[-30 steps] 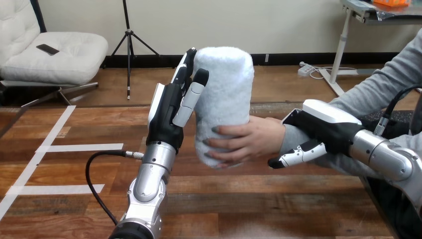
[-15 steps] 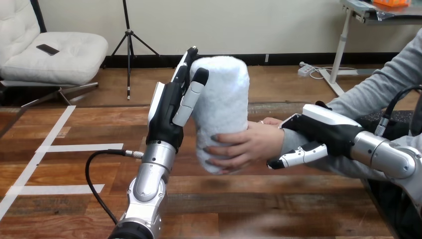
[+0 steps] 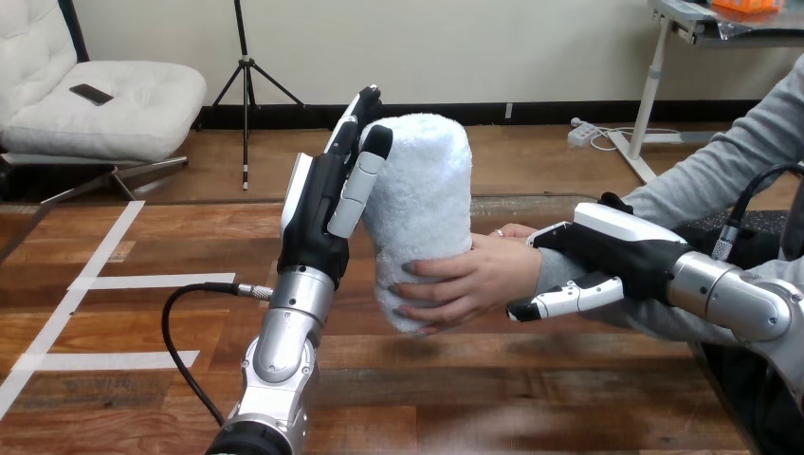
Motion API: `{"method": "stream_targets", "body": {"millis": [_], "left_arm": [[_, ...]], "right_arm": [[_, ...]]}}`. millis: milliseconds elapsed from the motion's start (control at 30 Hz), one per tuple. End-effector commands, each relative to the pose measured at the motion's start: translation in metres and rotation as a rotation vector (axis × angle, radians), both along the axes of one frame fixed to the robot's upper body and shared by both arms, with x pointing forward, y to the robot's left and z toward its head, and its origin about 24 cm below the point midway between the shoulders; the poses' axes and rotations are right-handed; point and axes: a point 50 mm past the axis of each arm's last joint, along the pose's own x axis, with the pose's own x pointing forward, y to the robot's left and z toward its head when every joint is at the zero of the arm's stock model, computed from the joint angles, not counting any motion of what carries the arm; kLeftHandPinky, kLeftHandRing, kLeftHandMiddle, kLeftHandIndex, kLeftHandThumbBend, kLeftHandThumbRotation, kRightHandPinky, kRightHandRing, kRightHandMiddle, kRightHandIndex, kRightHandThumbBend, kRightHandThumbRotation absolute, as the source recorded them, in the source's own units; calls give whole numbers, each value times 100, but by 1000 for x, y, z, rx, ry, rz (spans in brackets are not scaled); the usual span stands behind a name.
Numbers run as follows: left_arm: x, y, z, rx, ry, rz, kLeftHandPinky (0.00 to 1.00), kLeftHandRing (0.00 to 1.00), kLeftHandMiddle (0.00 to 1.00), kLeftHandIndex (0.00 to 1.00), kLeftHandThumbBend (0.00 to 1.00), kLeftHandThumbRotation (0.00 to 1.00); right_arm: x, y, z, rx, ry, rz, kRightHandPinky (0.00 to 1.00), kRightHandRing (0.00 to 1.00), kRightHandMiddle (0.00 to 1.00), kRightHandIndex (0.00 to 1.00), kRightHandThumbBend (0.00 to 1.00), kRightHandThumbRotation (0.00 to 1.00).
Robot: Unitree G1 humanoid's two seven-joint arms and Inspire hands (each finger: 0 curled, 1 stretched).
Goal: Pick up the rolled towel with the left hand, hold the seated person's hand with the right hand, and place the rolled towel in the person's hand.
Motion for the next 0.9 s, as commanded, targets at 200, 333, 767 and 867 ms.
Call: {"method": "stream_targets", "body": {"millis": [200, 333, 767, 867], "left_arm": [[7, 4, 25, 5, -120, 9, 92, 92, 93, 89, 99, 98], [6, 4, 25, 0, -124, 10, 92, 92, 93, 89, 98, 99], [4, 7, 24, 3, -133, 14, 94, 93, 92, 89, 96, 100], [3, 8, 24, 1, -135, 15, 94, 93, 93, 89, 96, 100]], "right_arm": [[11, 4, 23, -12, -102, 16, 64, 73, 74, 76, 100, 93], [11, 2, 23, -7, -104, -7, 65, 75, 77, 78, 100, 94], [11, -2, 22, 50, -122, -69, 68, 79, 81, 83, 100, 94], [11, -3, 22, 73, -127, -84, 69, 80, 82, 84, 100, 94]]}}
